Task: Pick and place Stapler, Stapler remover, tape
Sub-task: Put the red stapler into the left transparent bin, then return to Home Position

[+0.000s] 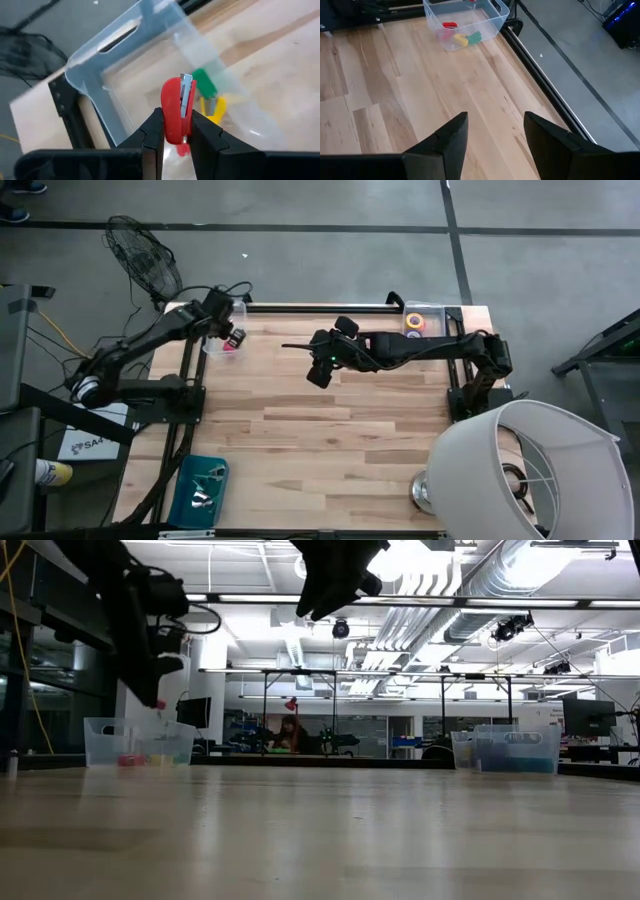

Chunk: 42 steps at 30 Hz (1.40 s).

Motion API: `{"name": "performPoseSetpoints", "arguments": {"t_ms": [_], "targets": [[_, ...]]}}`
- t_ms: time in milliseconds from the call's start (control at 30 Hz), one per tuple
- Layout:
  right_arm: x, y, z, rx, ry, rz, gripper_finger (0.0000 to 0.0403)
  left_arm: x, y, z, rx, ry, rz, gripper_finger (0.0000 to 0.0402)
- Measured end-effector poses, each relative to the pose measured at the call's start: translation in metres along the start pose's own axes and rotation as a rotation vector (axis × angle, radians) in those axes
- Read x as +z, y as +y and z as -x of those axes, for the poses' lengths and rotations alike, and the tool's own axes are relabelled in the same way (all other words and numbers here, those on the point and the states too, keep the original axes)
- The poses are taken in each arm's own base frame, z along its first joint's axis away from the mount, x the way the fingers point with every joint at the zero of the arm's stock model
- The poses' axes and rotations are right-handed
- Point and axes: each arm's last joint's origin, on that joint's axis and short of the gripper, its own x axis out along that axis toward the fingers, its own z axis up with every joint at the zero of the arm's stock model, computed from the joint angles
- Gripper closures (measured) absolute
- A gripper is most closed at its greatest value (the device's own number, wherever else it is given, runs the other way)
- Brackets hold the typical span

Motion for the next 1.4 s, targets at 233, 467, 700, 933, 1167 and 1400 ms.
{"name": "performPoseSetpoints", "arguments": {"t_ms": [233, 467, 700, 933, 1167, 1400], "targets": [[0.000, -0.001, 0.000, -0.002, 0.000, 0.002, 0.0217, -0.008, 0.016, -0.018, 0.013, 0.056, 0.091, 0.0341], [0.001, -0.004, -0.002, -0.004, 0.003, -0.003, 0.0219, -0.007, 0.018, -0.041, -0.013, 0.145, 0.170, 0.0341], [0.000, -0.004, -0.002, -0.002, 0.009, -0.004, 0.0218, -0.008, 0.015, -0.052, -0.013, 0.191, 0.197, 0.0341], [-0.001, -0.004, -0.002, -0.002, 0.014, -0.001, 0.0218, -0.006, 0.015, -0.053, -0.024, 0.171, 0.244, 0.0341], [-0.001, -0.004, -0.002, -0.003, 0.018, -0.003, 0.0218, -0.006, 0.015, -0.053, -0.024, 0.167, 0.248, 0.0285], [-0.004, -0.004, -0.002, -0.007, 0.043, -0.017, 0.0219, -0.004, 0.014, -0.053, -0.063, 0.157, 0.253, 0.0218]]}}
